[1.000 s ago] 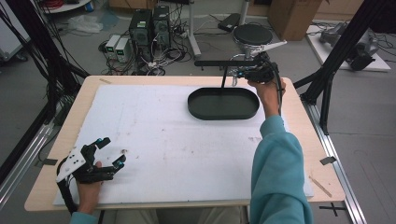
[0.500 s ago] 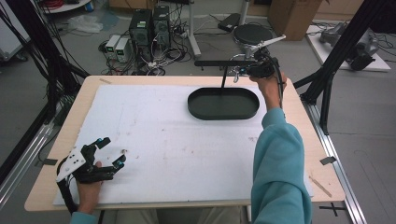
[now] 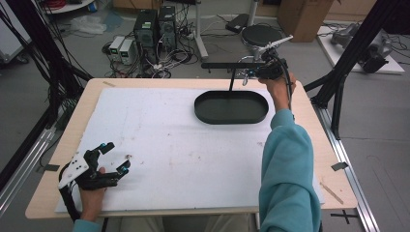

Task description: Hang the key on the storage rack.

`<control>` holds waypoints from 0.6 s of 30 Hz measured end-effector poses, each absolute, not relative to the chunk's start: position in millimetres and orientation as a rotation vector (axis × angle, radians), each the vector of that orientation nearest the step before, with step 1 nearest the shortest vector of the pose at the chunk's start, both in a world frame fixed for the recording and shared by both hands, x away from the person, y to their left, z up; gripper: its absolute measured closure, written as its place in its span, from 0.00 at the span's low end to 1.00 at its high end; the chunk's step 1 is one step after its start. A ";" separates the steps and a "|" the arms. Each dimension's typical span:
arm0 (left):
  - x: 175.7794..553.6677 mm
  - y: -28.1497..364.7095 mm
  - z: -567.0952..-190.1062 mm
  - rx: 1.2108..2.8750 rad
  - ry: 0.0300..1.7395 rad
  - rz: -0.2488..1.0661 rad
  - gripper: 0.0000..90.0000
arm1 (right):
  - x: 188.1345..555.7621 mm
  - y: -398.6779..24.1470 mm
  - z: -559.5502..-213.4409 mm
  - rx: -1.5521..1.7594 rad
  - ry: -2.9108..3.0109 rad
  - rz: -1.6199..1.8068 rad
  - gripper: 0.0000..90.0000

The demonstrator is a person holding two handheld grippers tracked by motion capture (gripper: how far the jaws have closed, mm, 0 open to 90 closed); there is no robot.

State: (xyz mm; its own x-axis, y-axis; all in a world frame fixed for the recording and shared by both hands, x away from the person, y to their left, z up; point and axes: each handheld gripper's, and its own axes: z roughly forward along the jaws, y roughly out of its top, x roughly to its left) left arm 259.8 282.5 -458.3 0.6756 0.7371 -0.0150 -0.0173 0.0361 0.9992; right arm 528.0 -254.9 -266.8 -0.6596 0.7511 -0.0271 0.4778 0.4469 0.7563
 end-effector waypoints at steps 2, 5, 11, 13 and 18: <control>259.8 282.6 -458.2 1.432 0.643 0.643 0.12 | 528.5 -256.1 -267.2 1.055 2.344 1.050 0.99; 259.7 282.5 -458.2 1.433 0.643 0.643 0.12 | 529.2 -256.9 -267.8 1.055 2.341 1.056 0.99; 259.8 282.3 -458.3 1.431 0.644 0.644 0.12 | 531.7 -258.8 -269.4 1.058 2.319 1.052 0.99; 259.8 282.4 -458.2 1.433 0.643 0.643 0.12 | 532.7 -258.9 -269.9 1.049 2.312 1.047 0.99; 259.7 282.2 -458.3 1.432 0.644 0.644 0.12 | 535.2 -253.2 -271.8 1.055 2.152 1.001 0.71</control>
State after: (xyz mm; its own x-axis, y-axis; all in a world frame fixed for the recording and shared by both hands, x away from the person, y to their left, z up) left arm 259.7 282.2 -458.3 0.6760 0.7368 -0.0158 -0.0163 0.0363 0.9992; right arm 535.2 -253.2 -271.8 -0.5493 0.8240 -0.1388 0.4248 0.4185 0.8027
